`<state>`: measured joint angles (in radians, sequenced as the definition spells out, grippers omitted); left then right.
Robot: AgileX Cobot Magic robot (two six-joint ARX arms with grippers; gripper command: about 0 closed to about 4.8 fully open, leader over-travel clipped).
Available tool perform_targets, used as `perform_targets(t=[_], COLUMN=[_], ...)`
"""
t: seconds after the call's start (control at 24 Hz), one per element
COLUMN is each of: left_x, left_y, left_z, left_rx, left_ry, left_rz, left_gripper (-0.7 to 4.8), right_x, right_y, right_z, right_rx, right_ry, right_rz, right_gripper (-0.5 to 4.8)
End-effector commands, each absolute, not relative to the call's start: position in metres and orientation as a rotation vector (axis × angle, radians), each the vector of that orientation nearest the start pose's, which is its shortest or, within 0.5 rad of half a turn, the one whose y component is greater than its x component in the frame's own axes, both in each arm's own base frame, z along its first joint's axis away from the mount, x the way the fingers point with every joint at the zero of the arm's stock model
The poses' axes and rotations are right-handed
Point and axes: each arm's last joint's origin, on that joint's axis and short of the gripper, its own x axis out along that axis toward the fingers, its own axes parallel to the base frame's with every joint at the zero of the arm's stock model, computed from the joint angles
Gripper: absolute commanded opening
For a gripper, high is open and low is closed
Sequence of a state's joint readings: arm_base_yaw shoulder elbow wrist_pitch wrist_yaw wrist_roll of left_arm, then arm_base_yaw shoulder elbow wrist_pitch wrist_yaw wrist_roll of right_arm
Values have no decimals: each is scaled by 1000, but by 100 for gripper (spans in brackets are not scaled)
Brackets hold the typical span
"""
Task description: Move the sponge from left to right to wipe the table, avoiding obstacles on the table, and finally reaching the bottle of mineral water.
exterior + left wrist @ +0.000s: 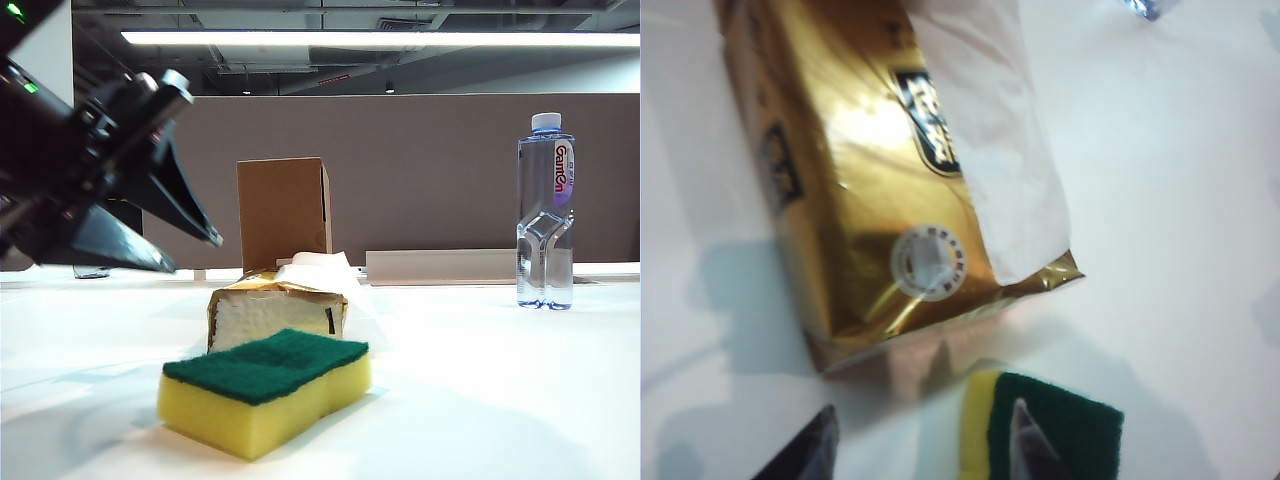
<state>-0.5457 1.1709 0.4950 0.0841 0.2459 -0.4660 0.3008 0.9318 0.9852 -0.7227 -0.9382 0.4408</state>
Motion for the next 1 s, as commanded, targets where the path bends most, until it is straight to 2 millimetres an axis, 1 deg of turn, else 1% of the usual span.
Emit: perform_targets(t=[0.04, 0.21, 0.29, 0.42, 0.5, 0.67, 0.79, 0.92, 1.0], left_x=[184, 175, 172, 171, 172, 171, 167, 157, 149], left_y=[-111, -96, -86, -78, -69, -65, -63, -56, -53], left_z=[202, 222, 238, 253, 269, 288, 297, 311, 319], left_rx=[-307, -283, -213, -156, -118, -57, -42, 71, 80], left_ry=[701, 641, 620, 615, 619, 616, 632, 586, 554], left_rz=[-611, -594, -579, -561, -528, -531, -509, -419, -395], left_gripper=[220, 220, 220, 220, 220, 220, 220, 220, 220], right_x=[154, 152, 150, 147, 142, 133, 128, 124, 123], right_y=[72, 72, 71, 70, 69, 66, 64, 63, 62], right_z=[336, 334, 334, 333, 333, 333, 334, 334, 335], right_rx=[578, 587, 592, 596, 600, 600, 593, 595, 592], right_ry=[933, 965, 983, 1002, 1022, 1033, 1034, 1042, 1036], right_rz=[1042, 1030, 1024, 1015, 1007, 995, 972, 969, 968], right_gripper=[234, 234, 234, 234, 234, 234, 234, 234, 234])
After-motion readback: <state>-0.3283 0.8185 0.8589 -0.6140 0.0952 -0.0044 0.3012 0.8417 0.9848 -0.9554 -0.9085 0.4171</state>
